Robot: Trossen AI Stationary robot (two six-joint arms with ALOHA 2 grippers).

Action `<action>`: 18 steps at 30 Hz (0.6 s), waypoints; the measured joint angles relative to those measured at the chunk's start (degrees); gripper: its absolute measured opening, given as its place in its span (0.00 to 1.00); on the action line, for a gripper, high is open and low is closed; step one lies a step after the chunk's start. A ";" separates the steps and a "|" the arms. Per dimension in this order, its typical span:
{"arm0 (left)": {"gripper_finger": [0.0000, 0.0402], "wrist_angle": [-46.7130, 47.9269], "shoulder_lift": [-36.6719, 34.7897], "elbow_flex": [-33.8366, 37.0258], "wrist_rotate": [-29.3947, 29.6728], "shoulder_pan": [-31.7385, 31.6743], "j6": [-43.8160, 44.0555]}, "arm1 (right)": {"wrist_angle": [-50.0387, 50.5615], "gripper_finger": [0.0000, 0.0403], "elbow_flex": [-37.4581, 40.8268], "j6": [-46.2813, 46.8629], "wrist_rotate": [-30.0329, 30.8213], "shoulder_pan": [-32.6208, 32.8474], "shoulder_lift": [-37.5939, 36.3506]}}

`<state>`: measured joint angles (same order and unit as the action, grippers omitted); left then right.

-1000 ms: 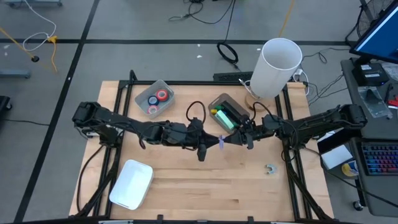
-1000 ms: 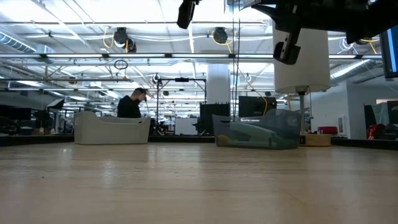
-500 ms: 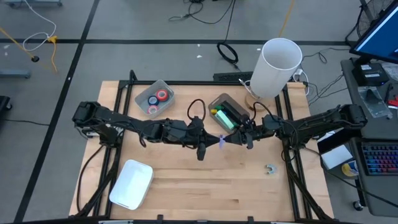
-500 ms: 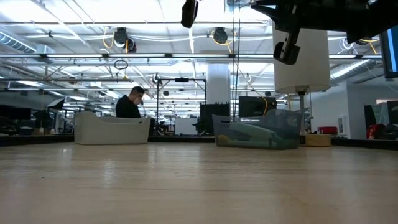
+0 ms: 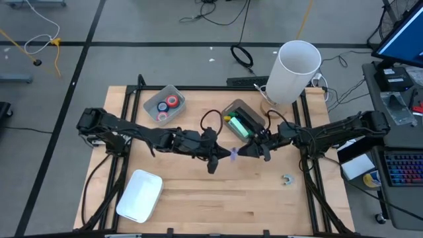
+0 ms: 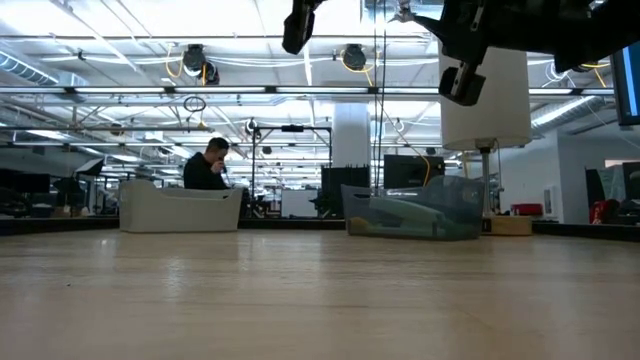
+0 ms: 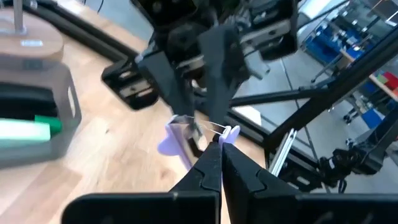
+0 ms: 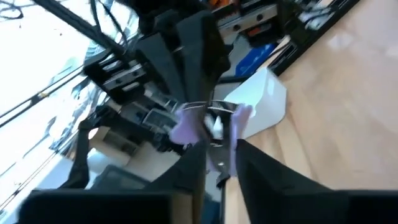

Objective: Pick and place Stapler, Stapler remover, tape
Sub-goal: Put the purple staple remover into the white bin

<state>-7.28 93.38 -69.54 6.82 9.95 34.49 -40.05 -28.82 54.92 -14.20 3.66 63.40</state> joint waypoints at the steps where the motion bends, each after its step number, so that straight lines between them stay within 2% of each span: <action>1: 0.00 0.96 -0.11 0.00 -0.20 0.01 0.15 | 0.03 0.22 0.00 0.51 -1.12 0.00 0.01; 8: 0.00 10.62 -1.69 0.24 0.93 -0.32 1.26 | 0.52 0.36 -0.02 4.22 -10.24 0.11 -0.18; 15: 0.00 18.47 -5.65 0.07 2.19 0.33 4.06 | 1.22 0.40 0.00 4.41 -11.82 0.07 -0.12; 18: 0.00 23.21 -8.35 -0.04 2.14 1.84 8.01 | 1.56 0.39 0.00 4.02 -11.78 0.06 -0.12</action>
<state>15.94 85.03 -69.58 8.96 11.79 42.50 -38.48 -28.82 58.94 -25.98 3.73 63.29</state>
